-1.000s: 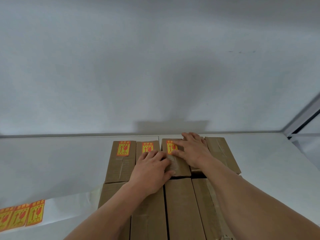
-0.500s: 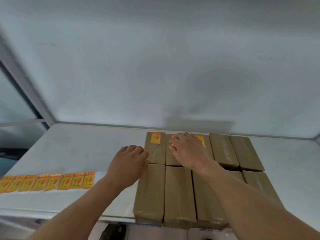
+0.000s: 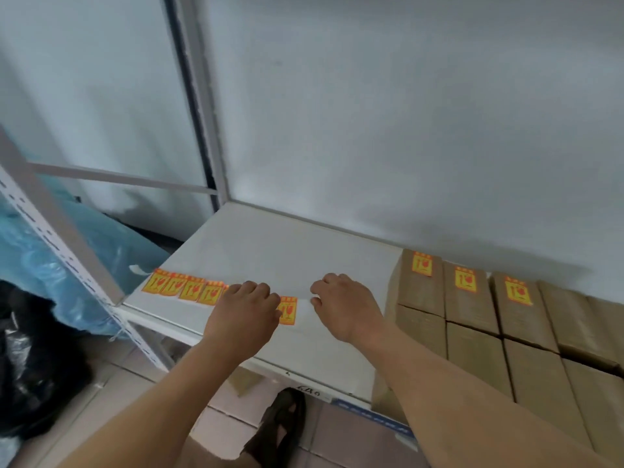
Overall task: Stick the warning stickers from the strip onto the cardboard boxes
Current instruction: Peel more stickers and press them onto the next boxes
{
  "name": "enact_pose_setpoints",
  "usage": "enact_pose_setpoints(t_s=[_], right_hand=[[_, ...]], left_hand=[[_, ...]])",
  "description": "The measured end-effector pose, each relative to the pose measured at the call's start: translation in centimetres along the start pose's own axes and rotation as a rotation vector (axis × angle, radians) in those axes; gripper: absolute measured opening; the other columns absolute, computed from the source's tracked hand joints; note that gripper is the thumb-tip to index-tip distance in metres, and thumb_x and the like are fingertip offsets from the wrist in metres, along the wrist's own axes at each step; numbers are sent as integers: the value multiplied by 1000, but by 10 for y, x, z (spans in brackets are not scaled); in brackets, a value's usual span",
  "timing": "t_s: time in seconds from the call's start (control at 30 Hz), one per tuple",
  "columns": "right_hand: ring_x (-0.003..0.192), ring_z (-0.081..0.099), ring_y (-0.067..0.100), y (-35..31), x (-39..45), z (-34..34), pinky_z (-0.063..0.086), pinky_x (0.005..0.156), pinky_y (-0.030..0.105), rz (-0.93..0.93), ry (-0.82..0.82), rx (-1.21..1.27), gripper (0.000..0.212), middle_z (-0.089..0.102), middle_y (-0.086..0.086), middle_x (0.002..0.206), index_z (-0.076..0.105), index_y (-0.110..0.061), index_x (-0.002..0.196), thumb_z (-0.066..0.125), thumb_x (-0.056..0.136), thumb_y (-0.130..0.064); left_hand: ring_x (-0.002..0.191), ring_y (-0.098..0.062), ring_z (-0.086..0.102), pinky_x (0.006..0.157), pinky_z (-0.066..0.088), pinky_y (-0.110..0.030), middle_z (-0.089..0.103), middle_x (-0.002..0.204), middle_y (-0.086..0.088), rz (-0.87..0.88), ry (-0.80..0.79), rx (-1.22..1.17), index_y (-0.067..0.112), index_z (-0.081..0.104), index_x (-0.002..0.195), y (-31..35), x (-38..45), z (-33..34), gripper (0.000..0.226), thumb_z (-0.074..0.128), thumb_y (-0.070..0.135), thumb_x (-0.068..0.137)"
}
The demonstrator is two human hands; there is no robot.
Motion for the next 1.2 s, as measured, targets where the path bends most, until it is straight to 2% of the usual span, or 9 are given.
enact_pose_setpoints(t_s=[0.1,0.23,0.33,0.47,0.6,0.73,0.97,1.2], right_hand=[[106,55,27,-12,18,27,49,82,39,77,-50,67,28,59,6,115,58,-16,119,42,100,-28],[111,55,28,-13,39,59,47,89,39,224,-104,213,33,54,9,122,53,-14,127,46,98,-27],[114,55,28,-5,49,76,45,91,35,337,-111,280,38,49,9,127,49,-15,133,48,98,-29],[113,54,28,0,50,99,45,88,35,395,-156,266,37,48,10,127,50,-17,133,47,97,-28],[105,54,26,4,48,105,46,80,33,438,-85,272,29,49,7,116,59,-19,121,48,96,-29],[102,54,23,4,48,103,42,72,30,455,-29,265,24,51,5,112,60,-21,116,49,96,-29],[100,57,23,11,54,101,45,75,33,496,-46,264,19,53,4,112,60,-22,108,47,96,-27],[99,57,26,10,52,102,43,74,33,469,-46,269,21,52,5,114,50,-18,116,45,98,-27]], left_hand=[[75,-26,61,67,50,-37,63,78,-2,-66,-35,-28,16,69,83,-17,1,18,15,70,31,80],[103,-23,55,83,46,-35,61,106,-1,-90,-64,-133,19,63,110,-29,12,40,26,52,37,94],[113,-22,49,87,45,-33,56,117,-1,-63,-104,-214,20,56,120,-30,21,60,31,47,39,97],[115,-22,47,91,45,-36,53,124,-2,-72,-203,-298,23,51,129,-31,26,86,36,47,38,97],[119,-21,43,94,44,-37,50,129,0,-109,-247,-337,26,48,134,-39,22,102,38,46,37,97],[119,-20,41,93,45,-37,47,130,1,-122,-234,-331,31,47,136,-41,20,105,39,47,37,97],[121,-22,40,97,42,-39,44,132,0,-151,-239,-287,34,42,139,-38,20,109,44,50,37,97],[122,-22,40,99,39,-38,43,134,0,-168,-242,-288,35,41,141,-38,21,111,45,50,39,97]])
Point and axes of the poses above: each hand's wrist, its own x-axis towards the middle knuckle, its own z-axis out of the palm, y = z × x, the point moved 9 cm from there along x, towards the middle knuckle
